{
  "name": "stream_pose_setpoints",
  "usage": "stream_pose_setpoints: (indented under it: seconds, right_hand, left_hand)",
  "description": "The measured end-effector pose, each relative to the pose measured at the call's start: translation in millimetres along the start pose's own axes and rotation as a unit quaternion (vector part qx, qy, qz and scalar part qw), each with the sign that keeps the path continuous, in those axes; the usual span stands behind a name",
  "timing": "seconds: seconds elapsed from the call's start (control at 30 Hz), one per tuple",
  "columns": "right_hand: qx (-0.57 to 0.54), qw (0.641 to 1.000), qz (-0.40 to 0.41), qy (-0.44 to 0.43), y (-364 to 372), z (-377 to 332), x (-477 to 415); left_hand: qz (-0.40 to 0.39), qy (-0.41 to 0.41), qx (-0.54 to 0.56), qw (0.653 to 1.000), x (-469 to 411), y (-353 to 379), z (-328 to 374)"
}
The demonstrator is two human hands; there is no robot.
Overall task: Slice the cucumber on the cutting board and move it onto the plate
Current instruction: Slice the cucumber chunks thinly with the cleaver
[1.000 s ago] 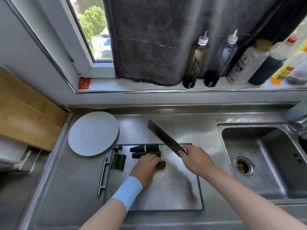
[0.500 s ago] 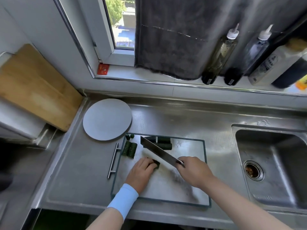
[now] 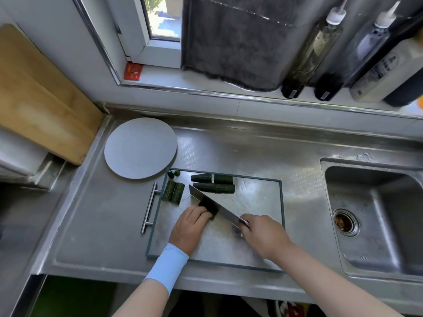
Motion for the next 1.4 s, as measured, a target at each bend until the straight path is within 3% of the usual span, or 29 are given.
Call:
stream_pose_setpoints:
  seconds: [0.87, 1.4]
  right_hand:
    - [0.039, 0.999, 0.015, 0.006, -18.4, -41.5, 27.7]
    - [0.068, 0.998, 0.015, 0.008, -23.9, -48.0, 31.0]
  left_hand:
    - [0.044, 0.006, 0.028, 0.999, -3.2, -4.7, 0.4]
    - [0.03, 0.0, 0.034, 0.999, -0.3, 0.9, -4.7]
Point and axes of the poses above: each hand's wrist, its own x-axis away from the middle knuckle, its own y-axis out of the palm, z = x × y, the point moved 7 cm from there along -x, towards the middle knuckle, and after that the axes turned 1 degree about y, right-handed, at the moved point
